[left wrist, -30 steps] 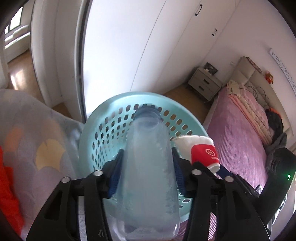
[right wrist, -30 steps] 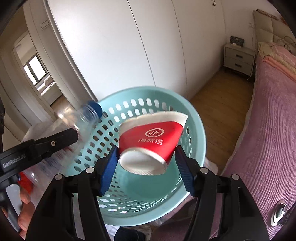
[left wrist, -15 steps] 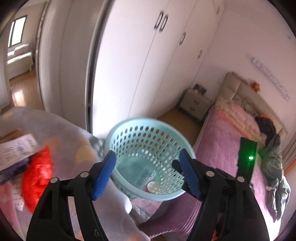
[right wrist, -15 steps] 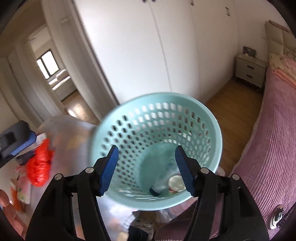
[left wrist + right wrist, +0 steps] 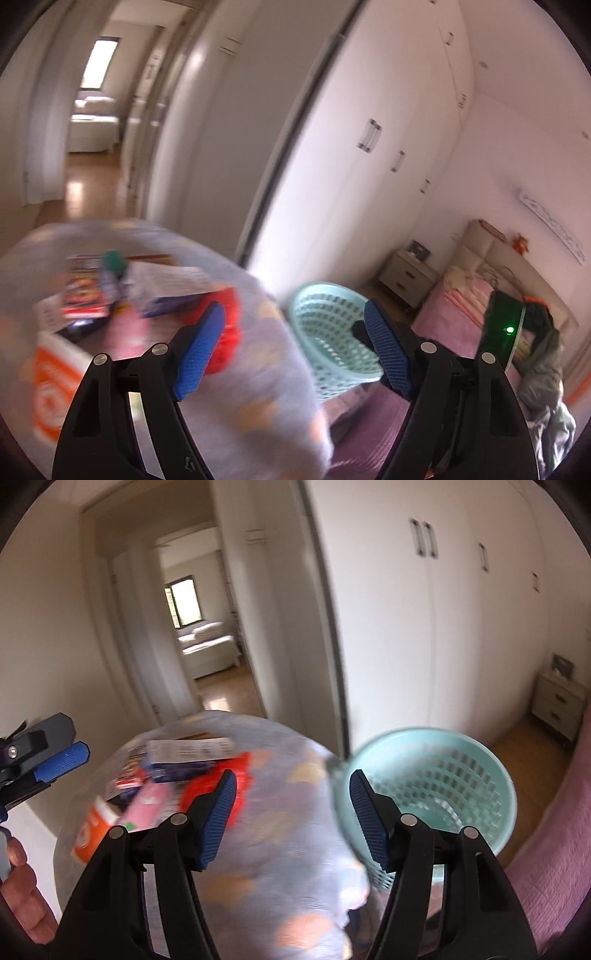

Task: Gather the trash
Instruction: 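Grasp the orange paper cup with the left tool while the right tool grasps the pink bottle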

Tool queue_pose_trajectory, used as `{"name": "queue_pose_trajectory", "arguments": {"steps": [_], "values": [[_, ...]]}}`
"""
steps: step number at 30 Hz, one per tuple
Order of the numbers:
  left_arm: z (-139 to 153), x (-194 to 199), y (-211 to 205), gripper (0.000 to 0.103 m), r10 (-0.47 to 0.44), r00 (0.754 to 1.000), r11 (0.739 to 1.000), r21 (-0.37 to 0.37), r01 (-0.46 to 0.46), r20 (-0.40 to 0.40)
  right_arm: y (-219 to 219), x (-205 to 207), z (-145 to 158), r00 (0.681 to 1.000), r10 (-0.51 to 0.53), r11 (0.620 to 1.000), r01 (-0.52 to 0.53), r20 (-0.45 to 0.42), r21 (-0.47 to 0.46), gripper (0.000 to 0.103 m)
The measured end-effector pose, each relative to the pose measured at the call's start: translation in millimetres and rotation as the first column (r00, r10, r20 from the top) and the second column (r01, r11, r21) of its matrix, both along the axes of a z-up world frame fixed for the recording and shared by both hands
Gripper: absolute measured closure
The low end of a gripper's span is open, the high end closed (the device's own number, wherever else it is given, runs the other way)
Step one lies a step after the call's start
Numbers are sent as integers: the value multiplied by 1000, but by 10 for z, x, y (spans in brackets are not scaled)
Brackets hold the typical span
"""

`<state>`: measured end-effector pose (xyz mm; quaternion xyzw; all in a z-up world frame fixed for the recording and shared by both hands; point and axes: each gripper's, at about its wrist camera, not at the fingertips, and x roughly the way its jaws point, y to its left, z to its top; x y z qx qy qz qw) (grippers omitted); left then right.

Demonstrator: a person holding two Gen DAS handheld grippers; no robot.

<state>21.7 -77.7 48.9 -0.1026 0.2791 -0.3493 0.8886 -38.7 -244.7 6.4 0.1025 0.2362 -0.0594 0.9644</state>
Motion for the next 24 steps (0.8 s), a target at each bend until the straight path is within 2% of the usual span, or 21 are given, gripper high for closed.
{"name": "queue_pose_trajectory", "arguments": {"steps": [6, 14, 20, 24], "values": [[12, -73, 589, 27, 146, 989, 988, 44, -147, 18, 432, 153, -50, 995, 102, 995, -102, -7, -17, 43], [-256, -110, 1287, 26, 305, 952, 946, 117, -302, -16, 860, 369, -319, 975, 216, 976, -217, -57, -26, 44], [-526, -140, 1528, 24, 342, 938, 922, 214, -324, -52, 1120, 486, -446, 954, 286, 957, -290, -89, -33, 61], [-706, -24, 1526, 24, 336, 938, 912, 275, -304, -80, 1240, 577, -501, 944, 311, 949, -315, -114, -21, 61]]}}
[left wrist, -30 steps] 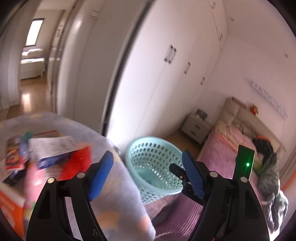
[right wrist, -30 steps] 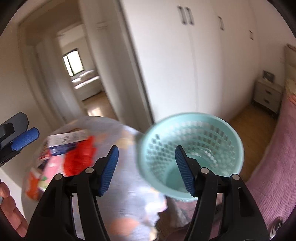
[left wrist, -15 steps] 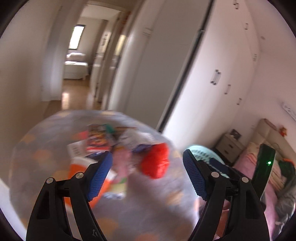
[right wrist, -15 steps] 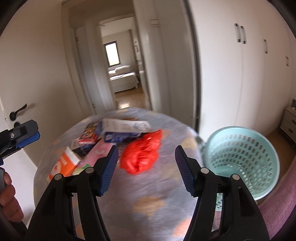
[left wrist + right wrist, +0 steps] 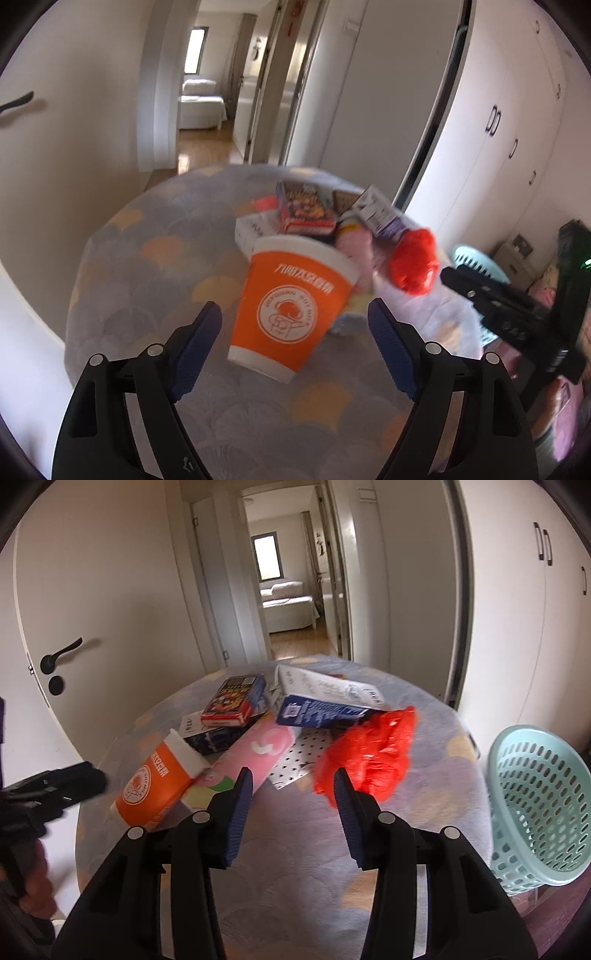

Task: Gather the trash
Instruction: 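Grasp the orange paper cup with the left tool while the right tool grasps the pink bottle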

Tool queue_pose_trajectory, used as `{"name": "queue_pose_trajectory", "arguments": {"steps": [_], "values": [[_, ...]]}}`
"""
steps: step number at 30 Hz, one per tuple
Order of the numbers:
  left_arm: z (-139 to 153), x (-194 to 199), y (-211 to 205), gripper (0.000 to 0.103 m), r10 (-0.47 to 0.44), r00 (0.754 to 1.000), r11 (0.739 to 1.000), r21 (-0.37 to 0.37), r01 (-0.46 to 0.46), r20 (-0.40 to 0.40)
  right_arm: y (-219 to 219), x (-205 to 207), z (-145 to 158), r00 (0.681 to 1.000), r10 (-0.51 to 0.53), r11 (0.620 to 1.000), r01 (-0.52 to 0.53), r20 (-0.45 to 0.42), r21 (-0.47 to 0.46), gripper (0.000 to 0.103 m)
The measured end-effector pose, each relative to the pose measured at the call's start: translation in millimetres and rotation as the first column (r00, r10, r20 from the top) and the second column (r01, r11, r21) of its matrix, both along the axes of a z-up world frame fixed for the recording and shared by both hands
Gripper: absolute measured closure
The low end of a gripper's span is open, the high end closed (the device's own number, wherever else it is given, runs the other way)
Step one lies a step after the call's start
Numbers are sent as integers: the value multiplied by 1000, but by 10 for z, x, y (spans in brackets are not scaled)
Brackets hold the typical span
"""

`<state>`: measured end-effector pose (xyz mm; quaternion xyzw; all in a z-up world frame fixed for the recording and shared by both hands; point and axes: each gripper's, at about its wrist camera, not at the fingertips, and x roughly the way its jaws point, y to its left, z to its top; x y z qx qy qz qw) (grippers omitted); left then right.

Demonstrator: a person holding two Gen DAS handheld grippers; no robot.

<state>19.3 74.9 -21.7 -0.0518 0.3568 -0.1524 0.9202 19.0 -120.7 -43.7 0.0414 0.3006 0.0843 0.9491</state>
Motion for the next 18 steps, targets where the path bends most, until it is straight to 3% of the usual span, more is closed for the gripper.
{"name": "queue_pose_trajectory", "arguments": {"steps": [6, 11, 13, 18], "values": [[-294, 268, -103, 23, -68, 994, 994, 81, 75, -86, -9, 85, -33, 999, 5, 1000, -4, -31, 26, 61], [-453, 424, 30, 26, -86, 979, 996, -38, 81, -187, 58, 179, -76, 997, 24, 998, -20, -67, 62, 61], [-467, 433, 52, 34, -94, 978, 995, -53, 85, -188, 109, 206, -80, 997, 26, 998, -22, -72, 59, 60], [-512, 414, 80, 35, -100, 973, 994, -66, 88, -208, 247, 329, -89, 995, 18, 997, -10, -97, 76, 50]]}}
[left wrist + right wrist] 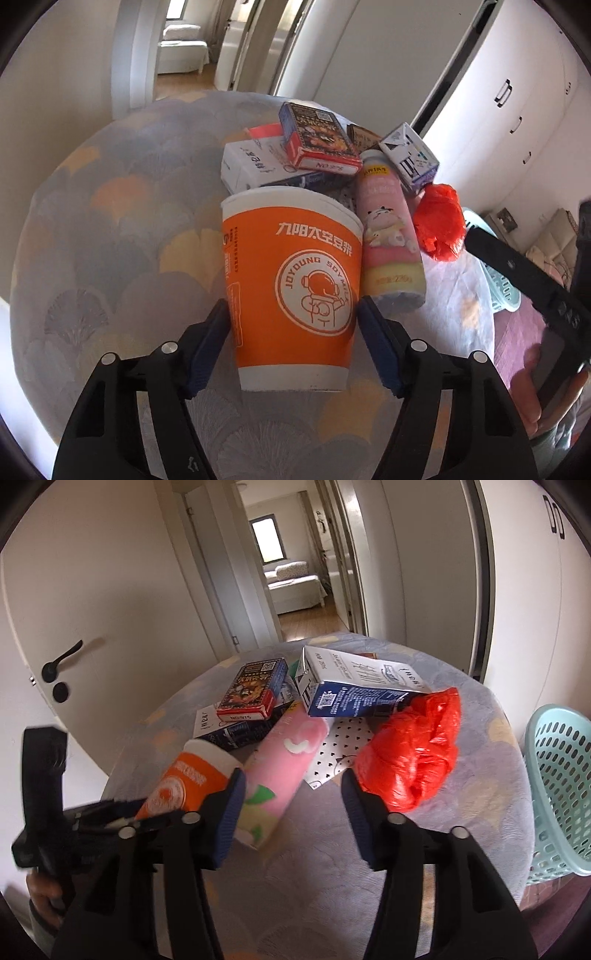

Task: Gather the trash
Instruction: 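Grasp the orange paper cup with the left tool while the right tool grasps the pink bottle, then carry the orange cup and pink bottle over the basket and release both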

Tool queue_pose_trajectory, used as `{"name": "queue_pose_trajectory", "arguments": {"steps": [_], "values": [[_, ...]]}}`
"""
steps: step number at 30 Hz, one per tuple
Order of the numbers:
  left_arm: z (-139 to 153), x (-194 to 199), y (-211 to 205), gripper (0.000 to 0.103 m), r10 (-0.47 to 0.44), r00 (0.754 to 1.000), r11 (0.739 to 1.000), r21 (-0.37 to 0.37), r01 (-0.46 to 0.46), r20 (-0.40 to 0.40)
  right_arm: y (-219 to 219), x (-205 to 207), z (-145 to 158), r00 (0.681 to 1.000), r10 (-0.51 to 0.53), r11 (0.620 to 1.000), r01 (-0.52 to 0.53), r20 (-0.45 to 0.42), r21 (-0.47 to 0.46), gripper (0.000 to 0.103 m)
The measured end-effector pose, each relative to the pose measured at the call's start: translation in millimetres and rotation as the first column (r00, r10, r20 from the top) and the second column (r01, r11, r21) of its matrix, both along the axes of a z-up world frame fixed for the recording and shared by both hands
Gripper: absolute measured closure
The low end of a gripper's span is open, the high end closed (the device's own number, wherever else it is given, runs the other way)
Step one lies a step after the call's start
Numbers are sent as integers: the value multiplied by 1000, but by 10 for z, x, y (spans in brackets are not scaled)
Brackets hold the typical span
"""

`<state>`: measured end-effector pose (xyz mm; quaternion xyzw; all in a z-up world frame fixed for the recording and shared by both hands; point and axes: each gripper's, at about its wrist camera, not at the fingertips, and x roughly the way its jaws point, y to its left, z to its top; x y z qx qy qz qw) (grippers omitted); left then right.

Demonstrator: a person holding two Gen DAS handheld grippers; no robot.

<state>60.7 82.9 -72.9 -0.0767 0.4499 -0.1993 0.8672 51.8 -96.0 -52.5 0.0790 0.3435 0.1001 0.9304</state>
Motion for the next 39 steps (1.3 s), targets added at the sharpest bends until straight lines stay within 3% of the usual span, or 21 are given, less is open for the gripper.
{"name": "queue_pose_trajectory", "arguments": {"steps": [9, 14, 23, 30, 39], "values": [[-3, -122, -128, 36, 12, 999, 998, 60, -14, 35, 180, 303, -85, 995, -61, 998, 63, -79, 20, 50], [150, -225, 65, 36, 52, 996, 999, 0, -52, 66, 227, 475, -201, 985, -91, 994, 98, -146, 39, 47], [298, -293, 242, 36, 93, 989, 995, -33, -90, 113, 209, 754, -472, 959, -101, 982, 139, -266, 129, 47], [377, -323, 194, 36, 84, 987, 996, -39, -79, 134, 78, 541, -444, 957, -69, 988, 105, -282, 117, 55], [489, -375, 21, 36, 68, 984, 997, -51, -60, 165, -153, -81, -368, 964, 38, 996, -15, -262, 92, 56]]}}
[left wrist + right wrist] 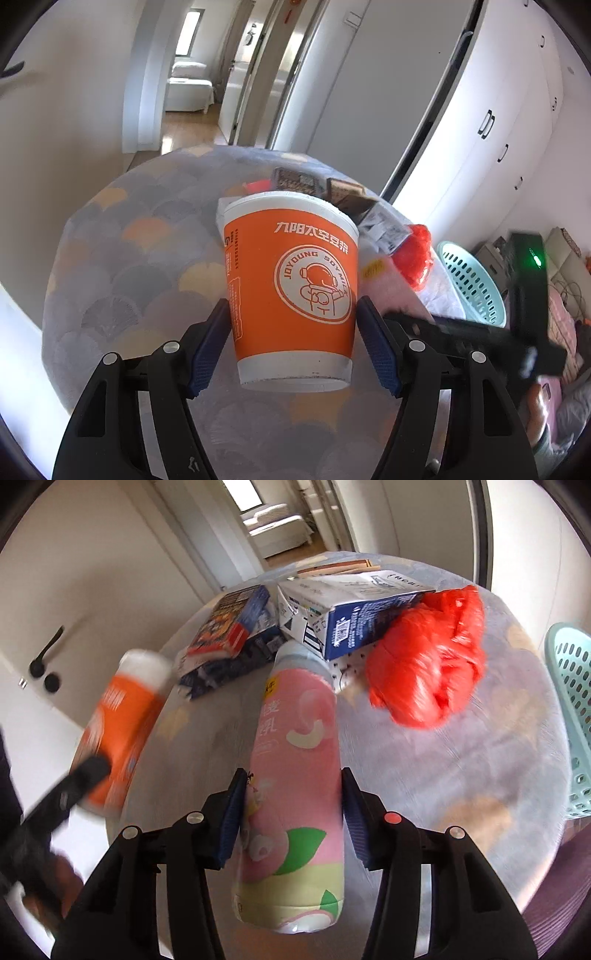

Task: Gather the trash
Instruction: 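Carry the orange cup and pink bottle over the basket and release both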

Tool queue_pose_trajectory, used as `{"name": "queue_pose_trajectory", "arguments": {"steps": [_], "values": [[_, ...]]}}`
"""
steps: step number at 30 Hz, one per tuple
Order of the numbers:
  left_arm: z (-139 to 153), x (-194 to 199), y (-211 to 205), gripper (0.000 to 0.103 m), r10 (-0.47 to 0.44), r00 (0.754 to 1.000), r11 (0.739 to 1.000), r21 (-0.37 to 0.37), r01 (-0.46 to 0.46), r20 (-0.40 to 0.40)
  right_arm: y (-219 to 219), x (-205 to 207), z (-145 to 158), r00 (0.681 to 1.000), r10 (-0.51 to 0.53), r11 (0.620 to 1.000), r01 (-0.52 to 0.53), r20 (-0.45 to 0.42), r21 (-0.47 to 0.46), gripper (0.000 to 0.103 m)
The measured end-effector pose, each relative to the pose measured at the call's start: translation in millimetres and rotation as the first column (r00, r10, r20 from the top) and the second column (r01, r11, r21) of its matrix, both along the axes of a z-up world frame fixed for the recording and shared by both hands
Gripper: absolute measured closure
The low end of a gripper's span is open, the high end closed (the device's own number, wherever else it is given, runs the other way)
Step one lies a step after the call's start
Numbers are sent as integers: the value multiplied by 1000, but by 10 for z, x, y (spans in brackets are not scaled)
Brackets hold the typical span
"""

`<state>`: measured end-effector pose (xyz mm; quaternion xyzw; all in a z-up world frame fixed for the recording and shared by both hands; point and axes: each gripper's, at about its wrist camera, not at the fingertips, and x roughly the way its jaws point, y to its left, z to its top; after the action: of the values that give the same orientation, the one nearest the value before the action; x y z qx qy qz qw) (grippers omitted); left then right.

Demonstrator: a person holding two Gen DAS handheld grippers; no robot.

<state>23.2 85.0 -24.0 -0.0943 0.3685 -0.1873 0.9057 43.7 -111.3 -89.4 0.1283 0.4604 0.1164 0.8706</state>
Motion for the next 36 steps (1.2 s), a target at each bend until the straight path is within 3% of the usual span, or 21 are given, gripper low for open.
{"name": "queue_pose_trajectory", "arguments": {"steps": [8, 11, 18, 22, 25, 30, 33, 36], "values": [[90, -41, -203, 36, -22, 1000, 1000, -4, 22, 22, -177, -400, 99, 998, 52, 998, -50, 44, -39, 57], [127, -56, -287, 36, -37, 999, 999, -1, 37, 31, -261, -487, 154, 998, 46, 999, -45, 53, -11, 57], [328, -48, -604, 36, -99, 992, 995, 21, 98, 81, -611, -715, 435, 989, -13, 1000, 9, 149, 25, 57], [501, 28, -987, 36, -171, 977, 985, 28, 169, 123, -924, -803, 582, 977, -76, 997, 68, 201, 48, 57], [580, 101, -1299, 36, -227, 965, 974, 35, 225, 134, -1182, -868, 683, 963, -134, 990, 121, 235, 70, 57], [669, 206, -1968, 36, -333, 929, 943, 75, 325, 163, -1785, -980, 811, 914, -284, 958, 278, 290, 63, 57], [592, 300, -2419, 36, -404, 905, 914, 96, 394, 135, -2127, -1049, 844, 871, -370, 922, 386, 323, 16, 57], [432, 453, -2881, 36, -460, 884, 886, 107, 451, 85, -2495, -1034, 809, 842, -440, 891, 454, 313, 31, 57]]}}
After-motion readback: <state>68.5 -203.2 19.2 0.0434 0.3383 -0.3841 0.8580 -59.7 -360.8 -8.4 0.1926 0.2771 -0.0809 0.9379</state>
